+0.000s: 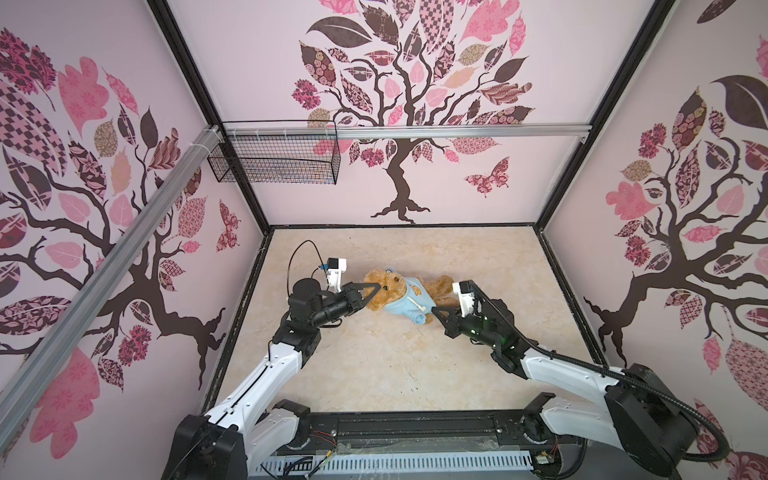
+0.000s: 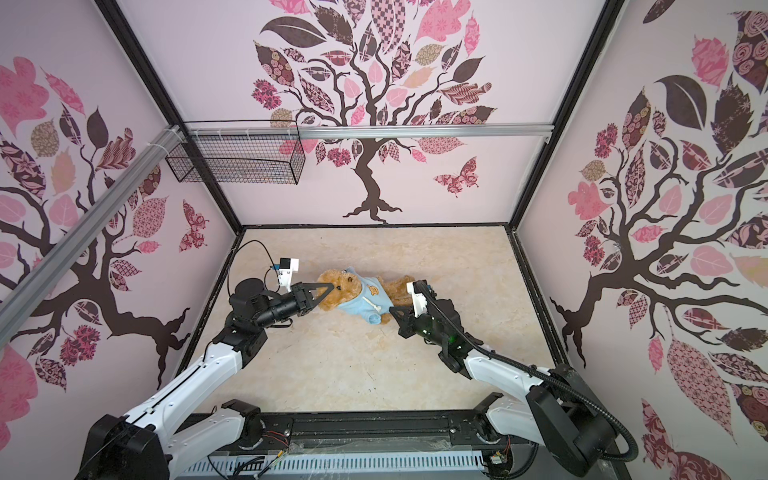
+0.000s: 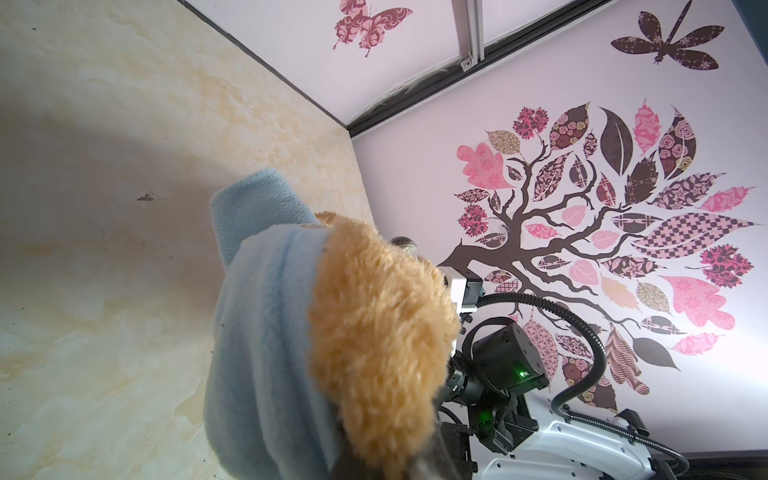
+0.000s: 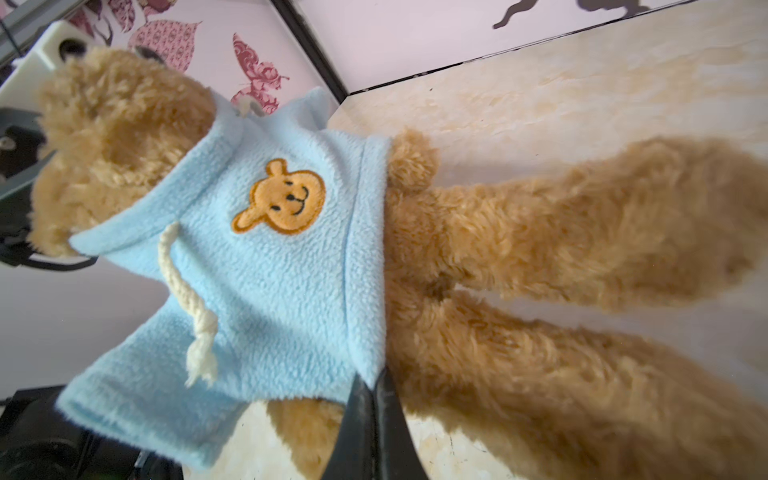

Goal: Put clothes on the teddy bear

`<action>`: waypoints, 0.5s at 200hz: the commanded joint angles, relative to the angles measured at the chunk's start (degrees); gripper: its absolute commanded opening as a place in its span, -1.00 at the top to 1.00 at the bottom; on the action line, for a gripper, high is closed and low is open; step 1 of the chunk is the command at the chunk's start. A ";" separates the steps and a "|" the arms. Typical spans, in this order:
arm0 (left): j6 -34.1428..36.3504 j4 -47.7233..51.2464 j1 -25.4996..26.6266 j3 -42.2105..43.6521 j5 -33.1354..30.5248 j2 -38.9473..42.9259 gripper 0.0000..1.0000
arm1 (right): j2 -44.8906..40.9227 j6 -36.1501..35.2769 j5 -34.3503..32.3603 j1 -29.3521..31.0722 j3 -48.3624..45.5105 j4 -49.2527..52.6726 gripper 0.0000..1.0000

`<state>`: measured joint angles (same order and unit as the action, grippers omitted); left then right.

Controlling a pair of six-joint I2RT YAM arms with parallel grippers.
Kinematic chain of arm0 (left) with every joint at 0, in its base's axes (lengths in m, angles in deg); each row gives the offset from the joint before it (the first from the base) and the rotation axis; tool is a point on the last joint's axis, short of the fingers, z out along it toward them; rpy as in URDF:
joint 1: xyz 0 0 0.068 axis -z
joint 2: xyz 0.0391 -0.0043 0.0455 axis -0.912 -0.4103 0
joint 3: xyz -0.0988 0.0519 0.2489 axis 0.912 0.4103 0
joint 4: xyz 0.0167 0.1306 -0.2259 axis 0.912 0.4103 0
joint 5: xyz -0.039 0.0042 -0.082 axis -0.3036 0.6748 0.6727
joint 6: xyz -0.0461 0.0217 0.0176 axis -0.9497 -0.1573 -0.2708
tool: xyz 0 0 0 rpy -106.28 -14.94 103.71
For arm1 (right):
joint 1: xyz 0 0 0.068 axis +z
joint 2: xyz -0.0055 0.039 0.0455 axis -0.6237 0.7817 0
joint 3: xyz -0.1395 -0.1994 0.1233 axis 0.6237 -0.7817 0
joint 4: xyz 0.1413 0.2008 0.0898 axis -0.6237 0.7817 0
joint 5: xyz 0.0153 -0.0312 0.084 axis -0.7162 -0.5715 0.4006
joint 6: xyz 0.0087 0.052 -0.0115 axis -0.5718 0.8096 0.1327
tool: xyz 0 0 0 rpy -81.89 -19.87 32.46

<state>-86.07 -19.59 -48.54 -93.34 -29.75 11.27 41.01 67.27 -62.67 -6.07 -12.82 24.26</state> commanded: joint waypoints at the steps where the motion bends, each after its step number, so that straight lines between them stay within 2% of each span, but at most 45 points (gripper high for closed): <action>1: 1.45 -4.14 -0.05 -1.55 -3.90 1.76 1.00 | 3.43 -4.42 9.15 -1.30 1.31 3.50 1.00; 16: 8.70 5.54 4.77 -5.26 -8.24 1.69 1.00 | 6.46 -3.37 12.43 -1.14 3.96 4.04 1.00; 27: 13.35 11.48 7.85 -7.38 -11.78 1.42 1.00 | 8.06 -2.49 10.90 -1.11 5.79 6.64 1.00; 44: 18.23 16.74 8.82 -9.93 -12.60 0.34 1.00 | 7.41 -2.67 0.78 -1.22 8.60 15.93 0.60; 55: 22.00 20.64 8.84 -11.09 -14.05 0.39 1.00 | 4.80 -4.59 -3.51 -1.21 9.39 19.52 0.42; 76: 30.05 21.58 8.87 -11.27 -10.76 0.66 1.00 | -2.59 -7.35 -3.94 -1.18 9.28 20.22 0.13; 100: 43.30 24.25 8.98 -13.25 -5.93 1.98 1.00 | -10.72 -8.54 -2.49 -1.11 8.92 18.50 -0.04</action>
<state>-59.82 1.35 -39.69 -102.19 -39.80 11.40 38.56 61.54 -64.11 -7.23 -5.41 42.03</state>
